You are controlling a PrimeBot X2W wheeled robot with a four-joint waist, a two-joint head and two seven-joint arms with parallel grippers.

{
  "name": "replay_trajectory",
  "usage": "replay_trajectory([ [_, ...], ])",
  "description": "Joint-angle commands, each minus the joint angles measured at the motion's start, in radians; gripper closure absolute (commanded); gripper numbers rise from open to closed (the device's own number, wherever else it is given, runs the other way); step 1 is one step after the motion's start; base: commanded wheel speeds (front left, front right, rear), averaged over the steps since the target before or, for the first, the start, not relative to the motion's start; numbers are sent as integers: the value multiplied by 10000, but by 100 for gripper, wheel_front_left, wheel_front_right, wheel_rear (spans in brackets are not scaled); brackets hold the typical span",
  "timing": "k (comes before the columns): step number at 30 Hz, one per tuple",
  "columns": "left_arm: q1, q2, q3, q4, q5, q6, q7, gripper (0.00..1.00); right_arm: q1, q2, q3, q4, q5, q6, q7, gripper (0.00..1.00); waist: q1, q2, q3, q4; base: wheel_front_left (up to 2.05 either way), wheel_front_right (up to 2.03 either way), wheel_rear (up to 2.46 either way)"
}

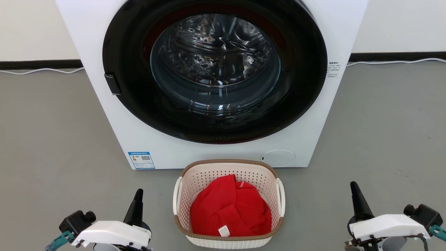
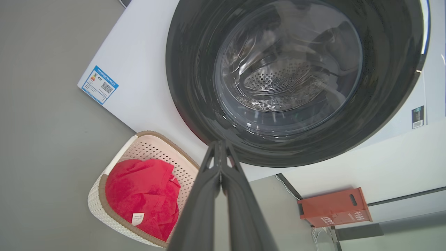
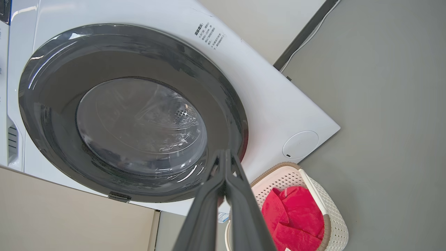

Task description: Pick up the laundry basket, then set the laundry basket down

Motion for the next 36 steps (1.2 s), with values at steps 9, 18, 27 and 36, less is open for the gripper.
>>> replay_trajectory([
  [9,-362,67,435,-424,-982,-176,295,100,-273,-10,-63,-493,1020,43,293,100,-1,0,-3,2,0,0,0],
  [18,-364,68,662,-550,-1871,-280,560,100,-265,17,-205,-666,1933,48,553,100,-1,0,-6,3,0,0,0],
  [27,-367,69,889,-677,-2762,-384,824,100,-257,45,-347,-841,2849,53,813,100,-1,0,-10,5,0,0,0],
  [36,-369,69,1116,-804,-3654,-489,1089,100,-249,72,-489,-1015,3766,59,1074,100,-1,0,-13,6,0,0,0],
])
